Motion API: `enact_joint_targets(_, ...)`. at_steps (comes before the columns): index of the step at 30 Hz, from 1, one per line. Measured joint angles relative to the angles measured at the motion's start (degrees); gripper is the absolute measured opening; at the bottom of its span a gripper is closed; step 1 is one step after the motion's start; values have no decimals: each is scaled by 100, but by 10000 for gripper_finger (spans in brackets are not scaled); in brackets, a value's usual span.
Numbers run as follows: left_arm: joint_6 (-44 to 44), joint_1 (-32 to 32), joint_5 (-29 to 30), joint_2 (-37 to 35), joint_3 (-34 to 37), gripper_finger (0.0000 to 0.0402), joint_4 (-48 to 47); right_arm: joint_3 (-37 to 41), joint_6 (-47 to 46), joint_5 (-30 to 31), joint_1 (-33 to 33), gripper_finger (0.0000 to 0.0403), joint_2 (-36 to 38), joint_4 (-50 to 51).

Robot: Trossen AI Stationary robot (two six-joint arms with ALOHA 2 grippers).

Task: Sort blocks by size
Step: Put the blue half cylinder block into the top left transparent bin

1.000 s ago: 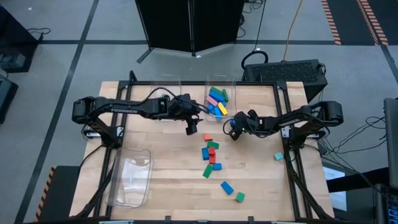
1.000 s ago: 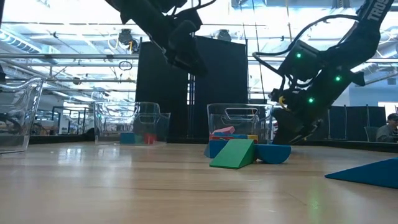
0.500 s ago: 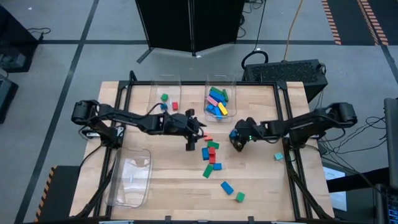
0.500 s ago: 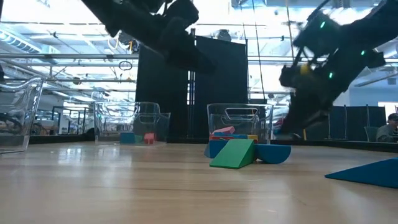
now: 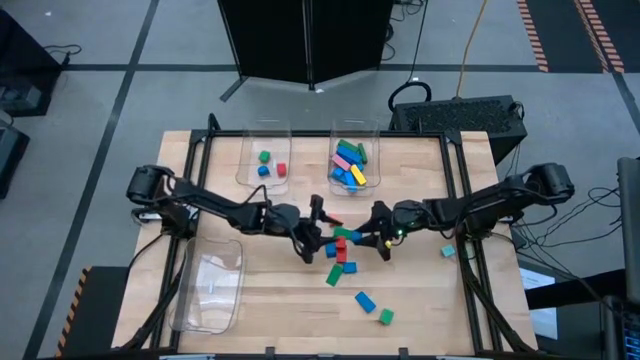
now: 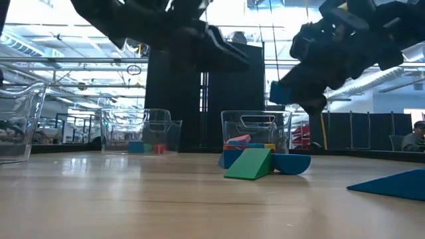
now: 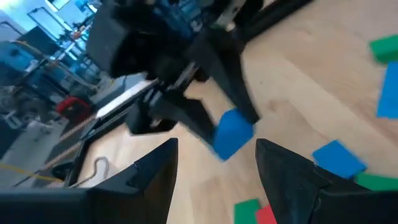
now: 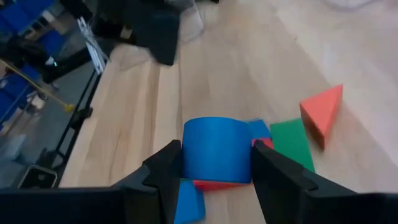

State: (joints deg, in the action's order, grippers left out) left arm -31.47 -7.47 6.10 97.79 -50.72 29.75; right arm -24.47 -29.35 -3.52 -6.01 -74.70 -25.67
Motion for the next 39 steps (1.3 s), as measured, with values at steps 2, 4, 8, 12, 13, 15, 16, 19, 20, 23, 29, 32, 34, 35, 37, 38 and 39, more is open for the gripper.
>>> enact_joint_targets(2, -176, -3, 32, 72, 0, 217, 2, 13, -2, -1, -17, 158, -45, -95)
enact_joint_targets(4, -349, -8, 40, 191, -22, 217, 95, 1, 0, -17, -17, 158, -61, -125)
enact_joint_targets(8, -710, -21, 33, 442, -119, 217, 150, 4, 7, -222, -11, 158, -59, -318)
enact_joint_targets(12, -858, -49, 33, 729, -359, 217, 244, 4, 8, -411, -13, 158, -59, -432)
enact_joint_targets(13, -857, -49, 33, 787, -422, 217, 291, 4, 9, -435, -13, 158, -59, -442)
enact_joint_targets(15, -895, -51, 31, 902, -575, 217, 297, 4, 9, -440, -13, 158, -59, -455)
enact_joint_targets(16, -952, -54, 31, 967, -651, 217, 324, 4, 9, -438, -13, 158, -59, -458)
enact_joint_targets(19, -998, -83, 29, 1139, -834, 217, 271, 4, 22, -436, -13, 158, -59, -472)
enact_joint_targets(20, -1011, -90, 29, 1192, -890, 217, 292, 4, 22, -437, -13, 158, -59, -471)
enact_joint_targets(23, -1241, -163, 25, 1262, -971, 217, 298, 4, 40, -436, -13, 158, -59, -490)
enact_joint_targets(29, -1258, -214, -4, 1277, -975, 209, 352, 4, 46, -436, -13, 158, -59, -487)
enact_joint_targets(32, -1248, -215, 22, 1277, -975, 186, 362, 4, 46, -436, -13, 158, -59, -497)
enact_joint_targets(34, -1240, -215, 41, 1277, -975, 169, 362, 4, 46, -438, -18, 158, -59, -503)
enact_joint_targets(35, -1240, -218, 49, 1277, -975, 161, 363, 4, 46, -437, -33, 158, -59, -503)
enact_joint_targets(37, -1240, -215, 49, 1277, -975, 147, 362, 4, 46, -436, -64, 159, -59, -518)
enact_joint_targets(38, -1240, -215, 51, 1277, -975, 140, 362, 4, 46, -435, -82, 158, -59, -547)
enact_joint_targets(39, -1238, -215, 51, 1277, -975, 134, 362, 4, 46, -435, -97, 159, -58, -572)
